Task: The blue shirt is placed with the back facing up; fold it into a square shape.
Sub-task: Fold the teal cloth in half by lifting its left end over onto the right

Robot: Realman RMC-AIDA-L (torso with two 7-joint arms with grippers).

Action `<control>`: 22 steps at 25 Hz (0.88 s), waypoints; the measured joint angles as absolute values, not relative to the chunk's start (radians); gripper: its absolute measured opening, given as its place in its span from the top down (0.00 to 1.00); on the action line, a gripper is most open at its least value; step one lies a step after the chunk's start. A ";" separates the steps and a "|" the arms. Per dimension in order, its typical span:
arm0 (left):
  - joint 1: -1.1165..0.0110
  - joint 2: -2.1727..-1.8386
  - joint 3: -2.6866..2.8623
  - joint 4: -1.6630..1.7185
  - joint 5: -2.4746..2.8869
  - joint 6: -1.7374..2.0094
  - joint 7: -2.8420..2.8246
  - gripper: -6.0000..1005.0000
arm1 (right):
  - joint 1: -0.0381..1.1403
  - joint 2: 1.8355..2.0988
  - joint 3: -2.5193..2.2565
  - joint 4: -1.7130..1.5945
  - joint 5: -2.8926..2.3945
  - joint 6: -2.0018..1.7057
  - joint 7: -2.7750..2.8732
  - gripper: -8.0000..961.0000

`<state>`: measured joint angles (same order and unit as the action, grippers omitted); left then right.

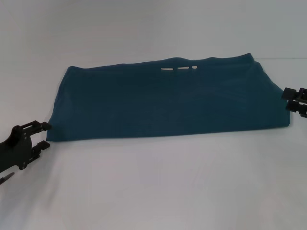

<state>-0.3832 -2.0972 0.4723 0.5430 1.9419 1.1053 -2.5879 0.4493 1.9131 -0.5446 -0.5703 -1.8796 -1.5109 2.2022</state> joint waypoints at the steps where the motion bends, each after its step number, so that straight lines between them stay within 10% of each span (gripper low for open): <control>1: -0.384 -2.097 0.472 0.541 1.942 1.103 -2.588 0.43 | 0.449 1.913 -0.545 -0.570 -1.880 -1.511 2.202 0.28; 22: -0.423 -2.095 0.471 0.505 1.939 1.043 -2.597 0.48 | 0.448 1.913 -0.542 -0.569 -1.875 -1.508 2.201 0.28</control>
